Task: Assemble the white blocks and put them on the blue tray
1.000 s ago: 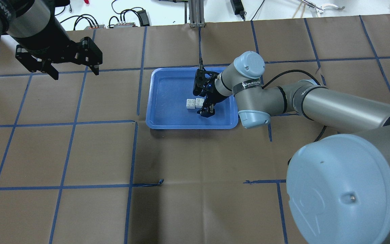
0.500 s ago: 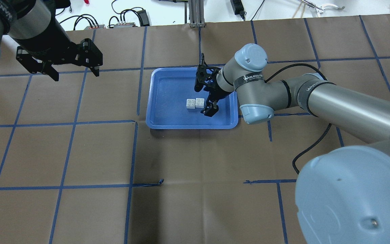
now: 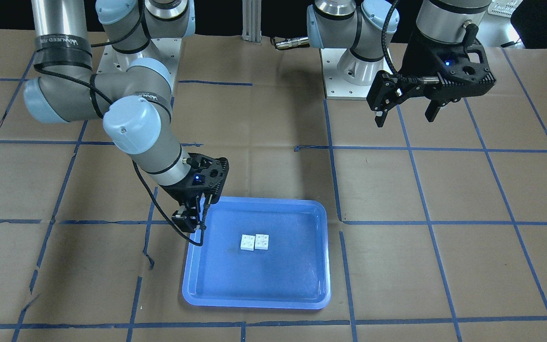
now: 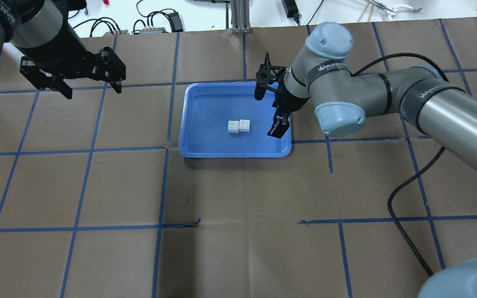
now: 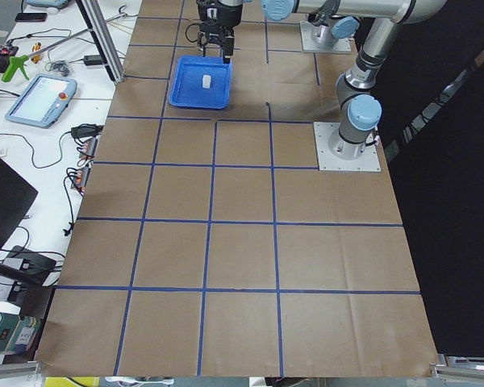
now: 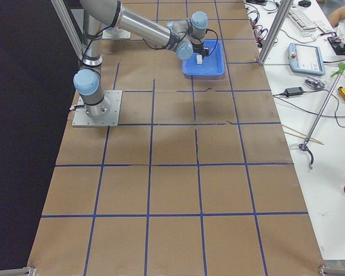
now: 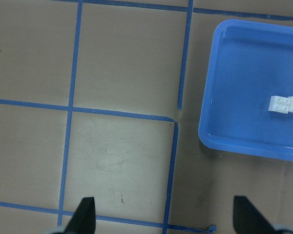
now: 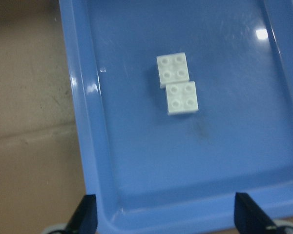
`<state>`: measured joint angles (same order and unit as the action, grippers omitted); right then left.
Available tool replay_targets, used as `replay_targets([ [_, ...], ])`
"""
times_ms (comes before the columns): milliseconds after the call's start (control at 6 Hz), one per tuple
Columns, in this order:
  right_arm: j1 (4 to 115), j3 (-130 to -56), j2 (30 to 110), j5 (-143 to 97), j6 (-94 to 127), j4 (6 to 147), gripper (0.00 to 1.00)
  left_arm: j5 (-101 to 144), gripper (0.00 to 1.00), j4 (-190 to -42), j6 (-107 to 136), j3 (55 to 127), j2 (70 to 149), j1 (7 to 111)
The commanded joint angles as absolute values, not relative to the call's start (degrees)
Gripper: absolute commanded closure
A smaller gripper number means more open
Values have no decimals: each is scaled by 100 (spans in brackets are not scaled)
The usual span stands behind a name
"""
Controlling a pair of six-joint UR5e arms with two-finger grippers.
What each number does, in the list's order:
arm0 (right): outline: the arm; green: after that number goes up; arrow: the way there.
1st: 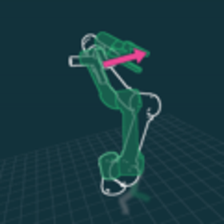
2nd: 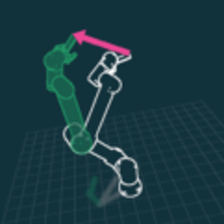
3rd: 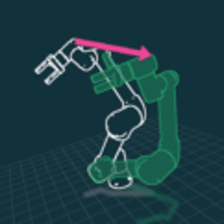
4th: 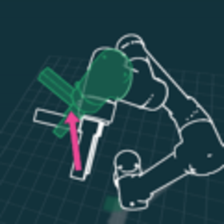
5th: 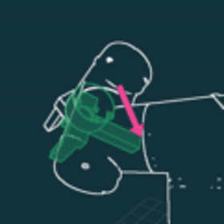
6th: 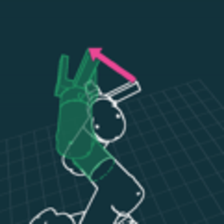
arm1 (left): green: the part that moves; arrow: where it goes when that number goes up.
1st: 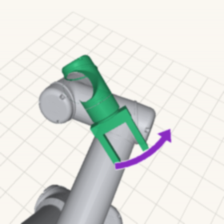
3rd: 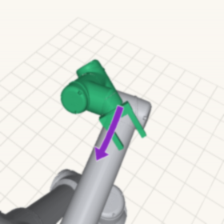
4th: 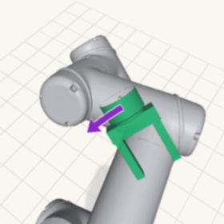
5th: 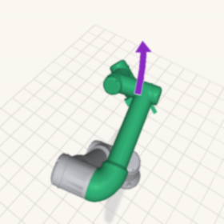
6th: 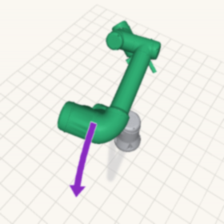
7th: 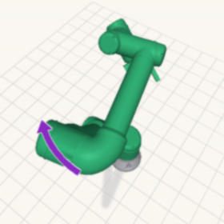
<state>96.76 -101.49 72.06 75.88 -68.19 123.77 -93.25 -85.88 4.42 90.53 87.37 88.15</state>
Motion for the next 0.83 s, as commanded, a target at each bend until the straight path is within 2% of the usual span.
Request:
replay_targets([
  [0, 8986, -10143, 8073, 8197, -6489, 11160, 0, -9325, 1, -8587, 440, 9053, 8736, 8815],
  [333, 8877, -10003, 8506, 8952, -4162, 10960, 0, -9325, 1, -8578, 440, 9053, 8736, 8807],
  [500, 8877, -9654, 8560, 9000, -3374, 10342, 0, -9325, 1, -8587, 439, 9053, 8736, 8815],
  [667, 8886, -8998, 8595, 9000, -2192, 9248, 0, -9325, 1, -8587, 439, 9053, 8736, 8815],
])
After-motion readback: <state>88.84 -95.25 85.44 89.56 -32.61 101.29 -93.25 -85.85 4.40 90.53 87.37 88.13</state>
